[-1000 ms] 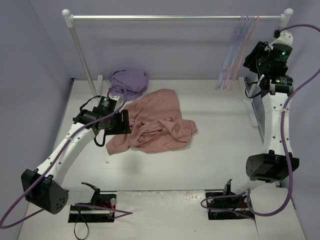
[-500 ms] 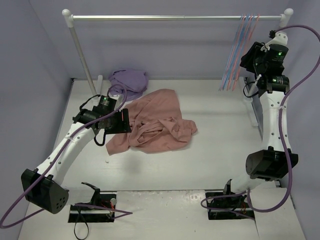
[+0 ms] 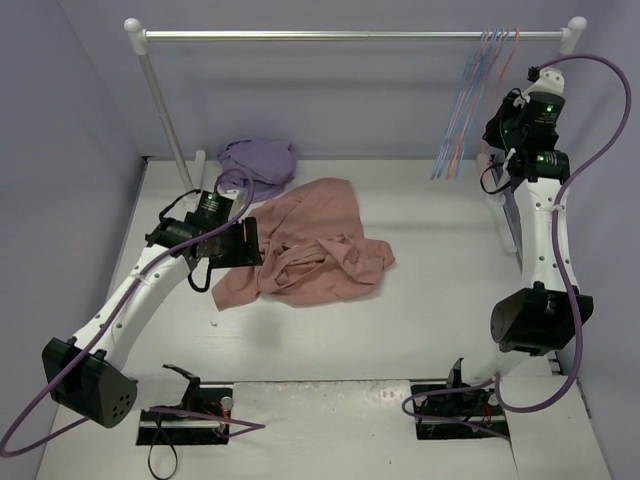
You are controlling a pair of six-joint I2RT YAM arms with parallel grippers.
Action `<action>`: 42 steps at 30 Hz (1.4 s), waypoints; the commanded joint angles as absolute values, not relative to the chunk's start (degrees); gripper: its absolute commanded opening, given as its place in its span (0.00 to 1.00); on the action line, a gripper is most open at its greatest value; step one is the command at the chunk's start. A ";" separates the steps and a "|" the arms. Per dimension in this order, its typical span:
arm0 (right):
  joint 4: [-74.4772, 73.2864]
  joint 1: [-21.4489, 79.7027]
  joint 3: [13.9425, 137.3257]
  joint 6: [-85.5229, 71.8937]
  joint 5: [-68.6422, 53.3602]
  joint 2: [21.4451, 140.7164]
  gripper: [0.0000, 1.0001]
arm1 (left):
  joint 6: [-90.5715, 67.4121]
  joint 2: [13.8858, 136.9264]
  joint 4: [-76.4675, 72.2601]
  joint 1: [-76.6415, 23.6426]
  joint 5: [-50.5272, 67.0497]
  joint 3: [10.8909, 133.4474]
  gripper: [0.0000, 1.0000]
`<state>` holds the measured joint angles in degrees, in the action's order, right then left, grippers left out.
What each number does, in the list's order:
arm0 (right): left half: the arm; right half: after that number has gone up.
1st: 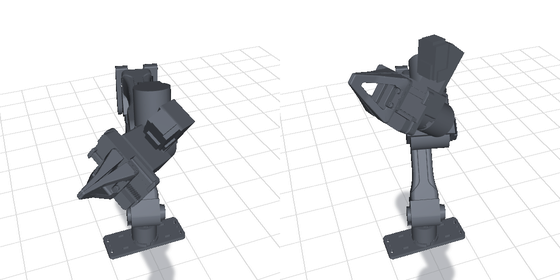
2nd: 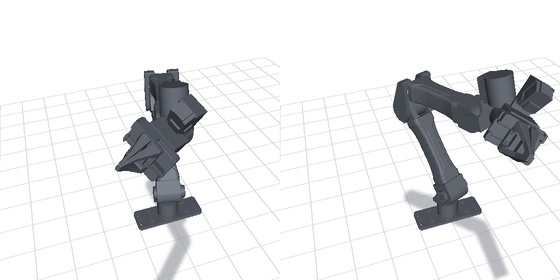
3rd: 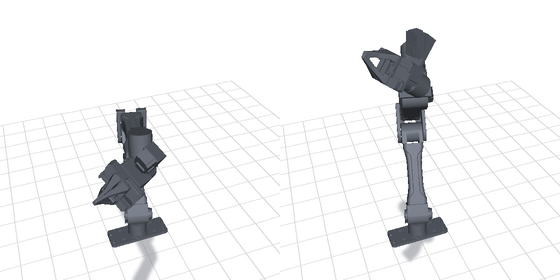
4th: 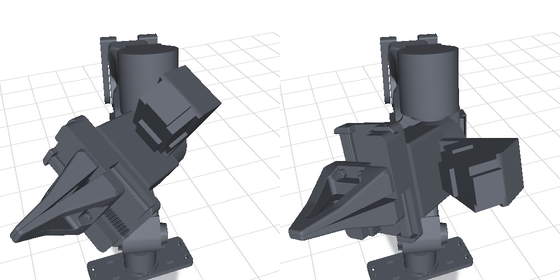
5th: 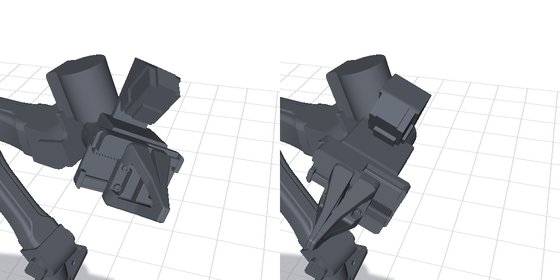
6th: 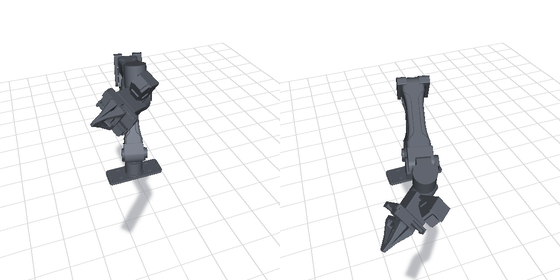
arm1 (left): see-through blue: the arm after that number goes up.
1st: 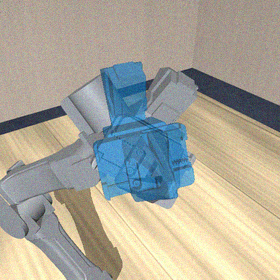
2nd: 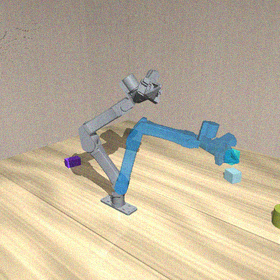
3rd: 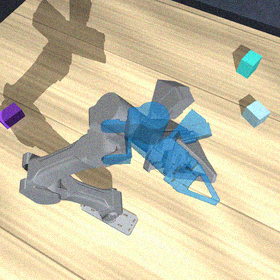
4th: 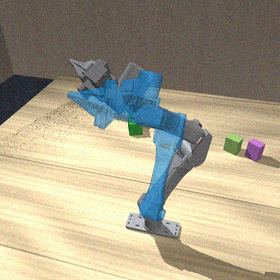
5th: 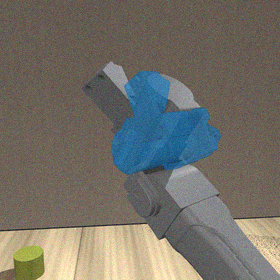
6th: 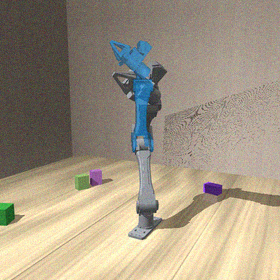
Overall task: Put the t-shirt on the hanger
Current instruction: Pick up the hanger from the clothesline.
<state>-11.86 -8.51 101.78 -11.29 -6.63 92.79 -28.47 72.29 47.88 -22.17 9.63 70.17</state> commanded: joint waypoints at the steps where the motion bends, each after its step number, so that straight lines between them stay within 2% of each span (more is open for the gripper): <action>1: -6.68 -8.00 103.18 -8.88 -3.69 91.23 0.13 | -27.16 70.93 47.64 -22.06 10.19 71.72 0.56; 4: -7.38 -8.00 104.58 -7.74 -3.16 91.58 0.00 | -27.16 71.19 47.55 -22.06 10.28 71.72 0.56; 13: -6.68 -8.00 106.52 -4.49 -3.95 91.93 0.00 | -26.89 70.66 47.64 -22.06 10.02 71.46 0.56; 19: -5.10 -7.56 106.96 -1.06 -4.05 88.16 0.00 | -26.46 70.66 47.29 -22.06 10.11 71.63 0.56; 26: -7.03 -7.47 98.98 -1.84 -0.98 79.65 0.00 | -26.54 71.37 46.32 -22.06 10.02 71.19 0.56; 33: -9.31 -7.03 84.75 -9.22 2.55 69.44 0.00 | -26.63 72.77 45.53 -22.06 10.11 70.93 0.56; 42: -22.31 -4.40 73.75 -20.55 0.53 61.88 0.00 | -26.54 74.97 44.12 -22.15 10.63 69.96 0.56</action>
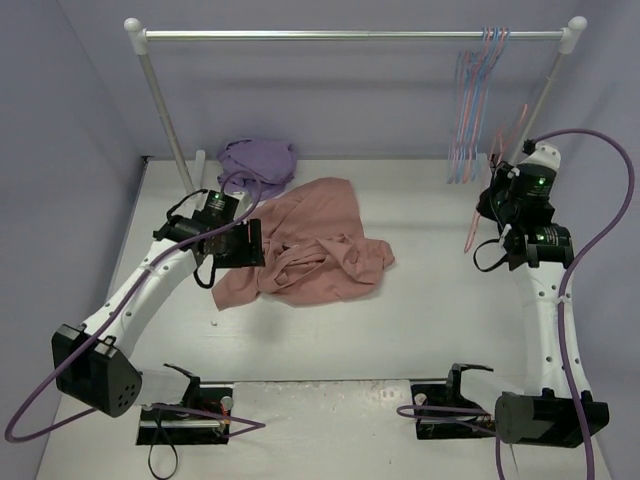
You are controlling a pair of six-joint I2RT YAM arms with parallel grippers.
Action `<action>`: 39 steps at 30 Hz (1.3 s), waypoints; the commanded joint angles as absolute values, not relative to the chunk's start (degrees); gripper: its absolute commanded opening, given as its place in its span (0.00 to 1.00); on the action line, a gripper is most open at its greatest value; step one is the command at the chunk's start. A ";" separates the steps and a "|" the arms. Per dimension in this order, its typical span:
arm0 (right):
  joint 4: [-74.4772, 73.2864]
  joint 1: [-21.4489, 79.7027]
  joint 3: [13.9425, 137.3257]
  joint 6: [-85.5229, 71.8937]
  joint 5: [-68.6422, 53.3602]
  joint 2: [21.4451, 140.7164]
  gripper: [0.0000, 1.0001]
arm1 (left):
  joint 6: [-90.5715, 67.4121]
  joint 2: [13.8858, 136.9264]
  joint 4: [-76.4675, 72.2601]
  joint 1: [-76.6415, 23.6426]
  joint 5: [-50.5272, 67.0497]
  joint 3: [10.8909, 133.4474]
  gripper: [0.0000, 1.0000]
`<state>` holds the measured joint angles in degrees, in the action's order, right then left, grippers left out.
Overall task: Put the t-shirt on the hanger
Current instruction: Pick up the hanger from the clothesline, then place the T-shirt on the hanger.
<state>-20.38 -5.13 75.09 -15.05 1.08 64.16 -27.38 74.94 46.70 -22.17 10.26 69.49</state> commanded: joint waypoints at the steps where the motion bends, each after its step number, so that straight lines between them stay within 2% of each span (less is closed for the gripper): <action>1: -23.80 -3.96 72.87 -21.18 0.53 60.40 0.00 | -26.54 75.23 43.95 -22.15 10.90 69.96 0.56; 10: -29.88 3.77 66.54 -31.02 -3.07 55.12 0.00 | -27.16 78.22 42.10 -22.24 12.22 70.49 0.56; 24: -36.73 12.39 61.52 -32.87 -7.92 49.06 0.00 | -27.16 79.98 39.90 -22.76 12.39 68.21 0.56; 28: -37.00 12.66 62.05 -30.33 -7.64 46.32 0.00 | -27.42 80.24 39.20 -22.85 12.04 67.33 0.56; 39: -35.59 12.66 64.68 -15.57 -25.56 49.30 0.00 | -29.61 82.26 35.07 -22.94 11.25 67.15 0.55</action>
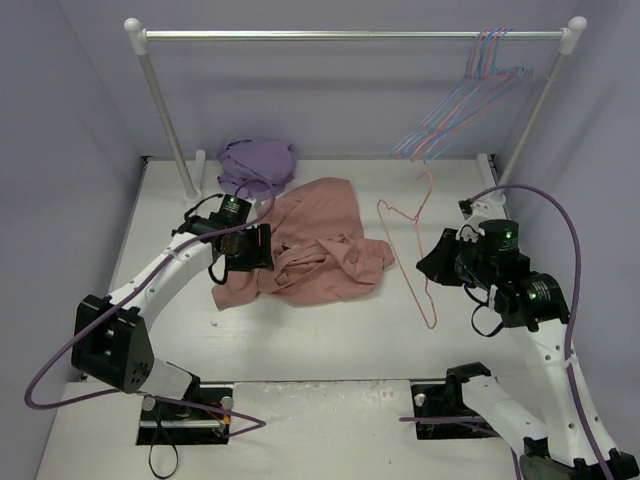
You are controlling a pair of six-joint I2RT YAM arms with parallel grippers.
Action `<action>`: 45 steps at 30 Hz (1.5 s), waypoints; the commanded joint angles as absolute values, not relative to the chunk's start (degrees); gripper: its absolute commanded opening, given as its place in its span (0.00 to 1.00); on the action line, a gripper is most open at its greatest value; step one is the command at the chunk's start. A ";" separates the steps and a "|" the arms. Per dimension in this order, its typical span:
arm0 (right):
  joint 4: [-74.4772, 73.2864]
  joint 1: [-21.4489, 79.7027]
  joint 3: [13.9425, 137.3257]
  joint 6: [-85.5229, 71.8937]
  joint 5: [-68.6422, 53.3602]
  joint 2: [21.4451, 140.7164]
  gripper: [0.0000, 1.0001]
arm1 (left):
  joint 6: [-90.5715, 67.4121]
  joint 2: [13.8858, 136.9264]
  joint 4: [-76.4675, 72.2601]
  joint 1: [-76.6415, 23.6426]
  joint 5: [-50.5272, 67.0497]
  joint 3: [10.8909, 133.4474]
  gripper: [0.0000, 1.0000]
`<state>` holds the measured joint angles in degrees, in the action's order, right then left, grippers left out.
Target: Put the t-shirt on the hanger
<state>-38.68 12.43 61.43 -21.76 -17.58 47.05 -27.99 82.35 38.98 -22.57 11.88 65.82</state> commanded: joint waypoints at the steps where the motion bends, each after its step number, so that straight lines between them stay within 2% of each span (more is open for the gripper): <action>1: -35.94 12.66 65.04 -13.12 -28.62 50.00 0.00 | -29.88 82.96 34.29 -22.94 11.25 67.24 0.55; 4: -37.26 12.74 66.44 -9.33 -32.07 52.12 0.00 | -30.59 84.54 33.14 -23.38 10.90 67.76 0.55; 10: -37.80 15.90 66.45 -6.15 -34.01 53.17 0.00 | -31.55 88.15 31.91 -27.85 7.04 67.41 0.43; 18: -35.69 19.51 64.25 -6.06 -36.74 53.53 0.00 | -32.08 93.33 32.96 -30.76 -2.36 68.55 0.42; 27: -33.49 21.62 61.09 -6.24 -37.09 53.88 0.00 | -33.39 98.96 34.72 -31.82 -5.36 69.87 0.41; 28: -33.14 22.06 60.82 -6.24 -37.52 53.96 0.00 | -33.57 99.23 34.72 -31.90 -5.36 69.79 0.39; 32: -31.91 23.99 59.25 -5.98 -37.97 54.40 0.00 | -33.58 98.79 35.07 -31.90 -5.62 70.48 0.17; 35: -30.50 25.57 58.71 -6.24 -38.32 54.84 0.00 | -31.22 97.56 36.03 -31.90 -5.89 72.41 0.05; 38: -30.06 25.84 58.97 -5.71 -39.64 55.89 0.00 | -27.78 96.34 37.61 -31.82 -6.67 74.87 0.00; 45: -26.64 27.07 60.90 -5.54 -40.96 57.74 0.00 | -18.47 92.99 40.69 -31.11 -6.86 79.62 0.00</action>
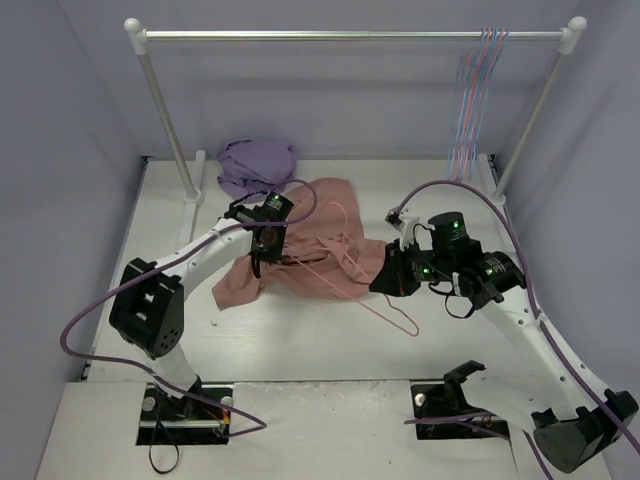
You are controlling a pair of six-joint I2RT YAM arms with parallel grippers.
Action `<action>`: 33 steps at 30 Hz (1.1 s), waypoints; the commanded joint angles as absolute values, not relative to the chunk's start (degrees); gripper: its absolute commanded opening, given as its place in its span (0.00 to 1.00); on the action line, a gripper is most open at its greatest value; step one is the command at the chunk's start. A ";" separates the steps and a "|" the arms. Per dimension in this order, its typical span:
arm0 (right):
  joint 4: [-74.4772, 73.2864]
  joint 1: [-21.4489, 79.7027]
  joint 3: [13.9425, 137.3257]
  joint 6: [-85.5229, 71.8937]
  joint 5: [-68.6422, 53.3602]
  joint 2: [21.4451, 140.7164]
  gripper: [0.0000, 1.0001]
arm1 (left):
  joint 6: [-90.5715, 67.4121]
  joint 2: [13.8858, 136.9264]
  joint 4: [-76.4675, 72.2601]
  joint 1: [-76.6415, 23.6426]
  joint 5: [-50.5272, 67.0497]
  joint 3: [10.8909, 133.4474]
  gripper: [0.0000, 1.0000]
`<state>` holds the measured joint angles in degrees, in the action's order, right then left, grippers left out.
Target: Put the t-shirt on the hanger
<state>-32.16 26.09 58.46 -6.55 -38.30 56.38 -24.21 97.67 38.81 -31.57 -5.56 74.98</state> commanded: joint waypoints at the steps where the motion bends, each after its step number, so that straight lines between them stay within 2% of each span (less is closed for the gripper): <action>1: -26.46 27.16 61.26 -5.02 -40.87 58.18 0.00 | -16.63 92.55 40.95 -30.94 -6.59 80.15 0.00; 9: -26.55 28.74 63.11 5.08 -41.04 64.50 0.00 | -8.80 89.74 41.40 -26.99 -0.62 84.63 0.00; 16: -21.89 30.23 63.02 10.27 -45.87 64.07 0.00 | -3.34 89.56 42.80 -24.35 4.66 87.27 0.00; 22: -6.70 30.15 55.48 10.81 -47.54 58.54 0.00 | -3.17 89.56 43.77 -23.03 12.11 88.51 0.00; 23: -2.16 30.15 54.42 10.64 -47.81 57.84 0.00 | -3.08 89.30 43.86 -23.03 12.56 88.42 0.03; 25: 2.95 30.15 52.30 10.37 -47.81 57.57 0.00 | -2.81 89.03 44.03 -22.94 12.66 88.33 0.04; 33: 5.80 30.15 50.98 12.04 -48.43 60.20 0.00 | -2.46 88.24 44.30 -22.76 13.36 89.03 0.13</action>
<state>-3.11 29.71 51.00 10.61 -44.95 59.37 -3.55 92.07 44.64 -23.11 11.79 85.38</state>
